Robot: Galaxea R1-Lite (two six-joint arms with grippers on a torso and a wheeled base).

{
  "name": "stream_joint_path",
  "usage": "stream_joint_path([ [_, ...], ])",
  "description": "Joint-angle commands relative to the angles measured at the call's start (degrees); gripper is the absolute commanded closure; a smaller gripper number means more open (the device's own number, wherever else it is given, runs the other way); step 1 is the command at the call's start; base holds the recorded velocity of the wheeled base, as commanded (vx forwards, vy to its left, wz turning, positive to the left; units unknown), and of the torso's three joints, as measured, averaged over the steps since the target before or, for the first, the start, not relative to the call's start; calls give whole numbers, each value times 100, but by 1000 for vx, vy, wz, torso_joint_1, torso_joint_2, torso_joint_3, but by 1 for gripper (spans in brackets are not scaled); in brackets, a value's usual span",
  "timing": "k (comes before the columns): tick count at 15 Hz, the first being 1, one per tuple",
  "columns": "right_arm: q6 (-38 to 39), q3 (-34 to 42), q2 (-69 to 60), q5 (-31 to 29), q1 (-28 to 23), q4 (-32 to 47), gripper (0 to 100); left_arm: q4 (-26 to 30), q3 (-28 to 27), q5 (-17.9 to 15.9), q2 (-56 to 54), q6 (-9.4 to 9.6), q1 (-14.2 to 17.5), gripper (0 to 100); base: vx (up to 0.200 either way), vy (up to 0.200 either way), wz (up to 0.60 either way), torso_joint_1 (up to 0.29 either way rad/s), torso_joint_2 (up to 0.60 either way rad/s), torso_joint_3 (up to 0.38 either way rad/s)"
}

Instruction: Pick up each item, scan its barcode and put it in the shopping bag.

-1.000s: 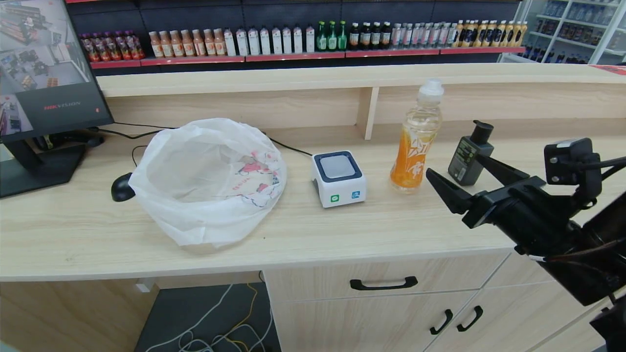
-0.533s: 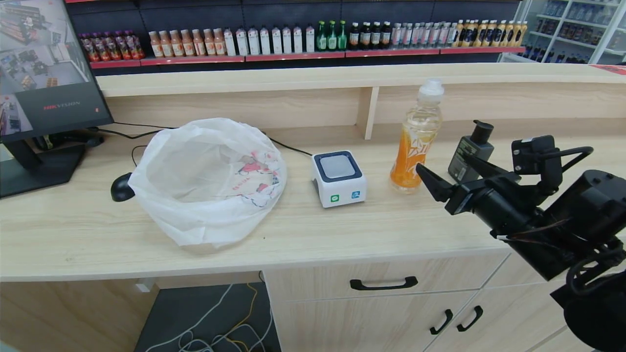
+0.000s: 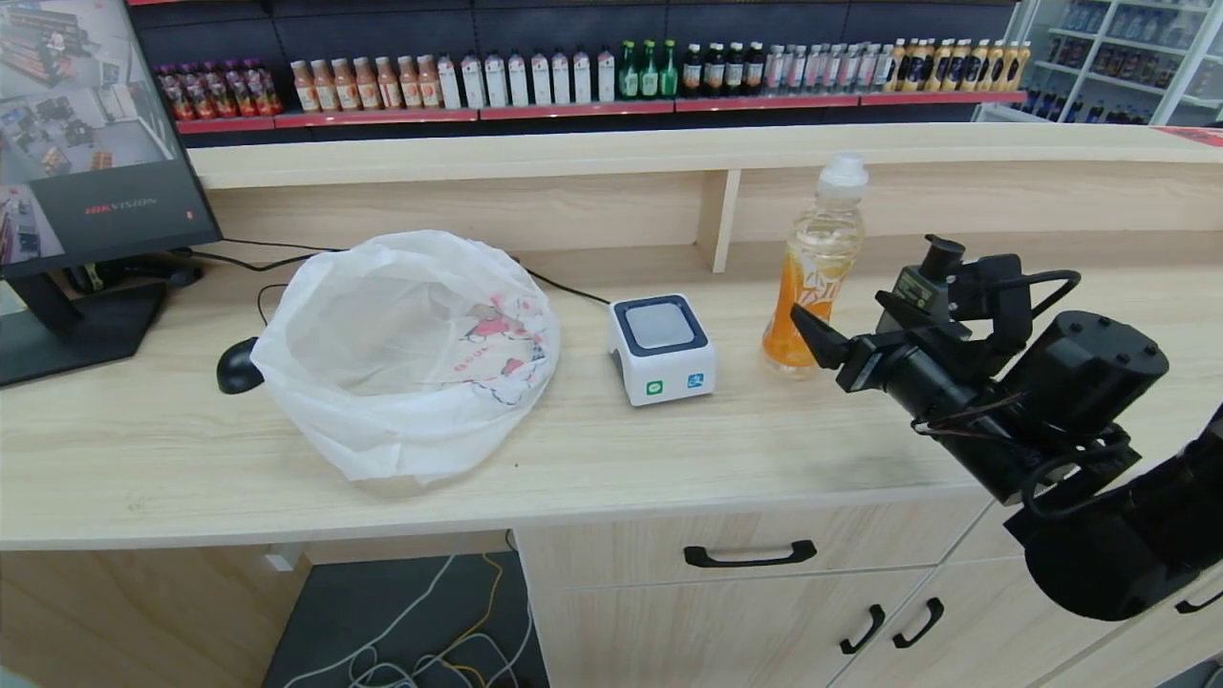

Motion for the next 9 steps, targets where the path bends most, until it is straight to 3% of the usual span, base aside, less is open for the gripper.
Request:
stream_joint_path([
  [1, 46, -60, 128, -16, -42, 47, 0, 0, 0, 3, -2, -1, 1, 0, 0, 0, 0, 0, 0, 0],
  [9, 239, -956, 356, -69, -86, 917, 0, 9, 0, 3, -2, -1, 1, 0, 0, 0, 0, 0, 0, 0],
])
